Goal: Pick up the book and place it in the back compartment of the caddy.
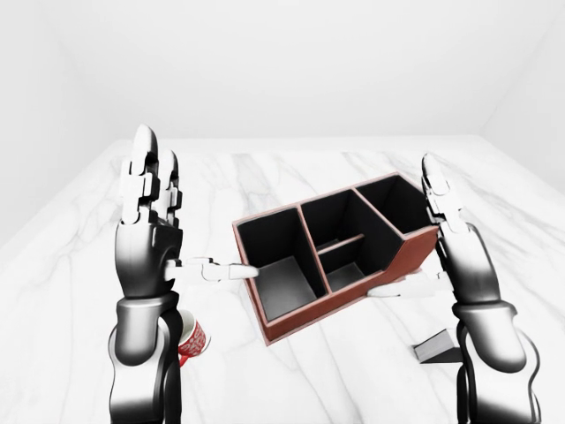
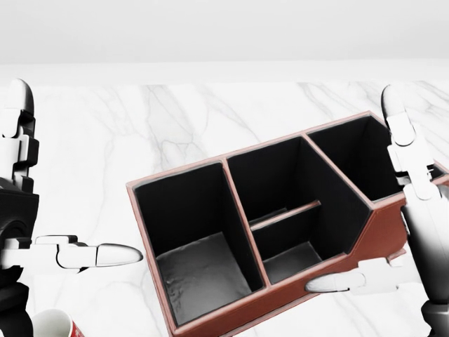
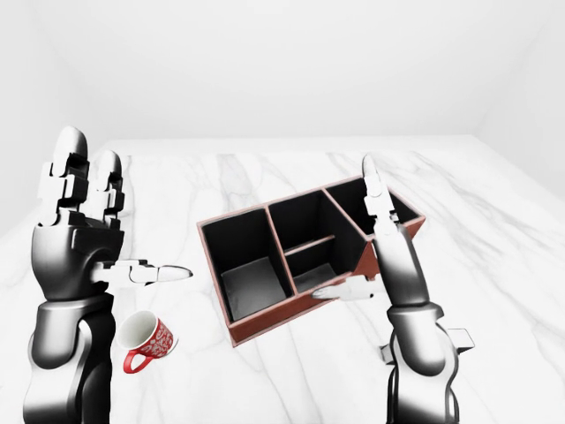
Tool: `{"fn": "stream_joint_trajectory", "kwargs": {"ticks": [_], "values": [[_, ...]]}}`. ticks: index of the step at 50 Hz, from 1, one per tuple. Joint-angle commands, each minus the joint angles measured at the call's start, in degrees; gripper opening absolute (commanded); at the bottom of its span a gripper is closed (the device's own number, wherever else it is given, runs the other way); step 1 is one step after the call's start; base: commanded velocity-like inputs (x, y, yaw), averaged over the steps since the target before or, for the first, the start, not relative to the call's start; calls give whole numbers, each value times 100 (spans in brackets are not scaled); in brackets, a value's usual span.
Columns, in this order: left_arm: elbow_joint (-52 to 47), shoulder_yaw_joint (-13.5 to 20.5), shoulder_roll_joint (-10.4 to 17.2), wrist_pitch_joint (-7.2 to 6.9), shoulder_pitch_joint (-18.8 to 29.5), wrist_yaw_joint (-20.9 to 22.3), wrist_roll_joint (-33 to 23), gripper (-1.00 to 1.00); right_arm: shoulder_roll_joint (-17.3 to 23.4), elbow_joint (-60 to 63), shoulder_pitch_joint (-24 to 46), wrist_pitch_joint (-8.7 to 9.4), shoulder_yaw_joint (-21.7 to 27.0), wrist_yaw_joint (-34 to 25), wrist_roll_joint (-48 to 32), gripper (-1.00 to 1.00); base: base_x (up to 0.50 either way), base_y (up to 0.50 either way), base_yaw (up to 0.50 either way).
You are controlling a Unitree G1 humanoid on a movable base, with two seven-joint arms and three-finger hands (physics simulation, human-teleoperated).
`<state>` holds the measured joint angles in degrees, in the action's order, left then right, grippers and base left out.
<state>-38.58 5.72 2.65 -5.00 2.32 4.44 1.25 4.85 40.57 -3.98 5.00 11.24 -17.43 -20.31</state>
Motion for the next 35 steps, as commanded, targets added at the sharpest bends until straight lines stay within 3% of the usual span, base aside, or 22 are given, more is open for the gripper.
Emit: {"fn": "stream_joint_trajectory", "kwargs": {"ticks": [1, 11, 19, 27, 28, 35], "values": [[0, 15, 6, 0, 12, -1, 1, 100, 73, 172, -25, 0, 284, -422, -538, 100, 0, 0, 0], [38, 4, 5, 0, 10, -9, -16, 100, 211, 297, -279, 0, 551, -1075, -1120, 100, 0, 0, 0], [112, -2, 3, 0, 14, -8, -29, 100, 67, 314, -381, 0, 850, -1503, -1477, 100, 0, 0, 0], [144, -19, -1, 0, 9, -4, -51, 100, 47, 334, -534, 0, 1386, -1983, -1904, 100, 0, 0, 0], [125, -22, 1, 0, -18, 0, -59, 100, 228, 188, -1118, 0, 1838, -2132, -2143, 100, 0, 0, 0], [121, -27, -5, 0, -15, 1, -71, 100, -132, 62, -998, 0, 2210, -2257, -2428, 100, 0, 0, 0]]}}
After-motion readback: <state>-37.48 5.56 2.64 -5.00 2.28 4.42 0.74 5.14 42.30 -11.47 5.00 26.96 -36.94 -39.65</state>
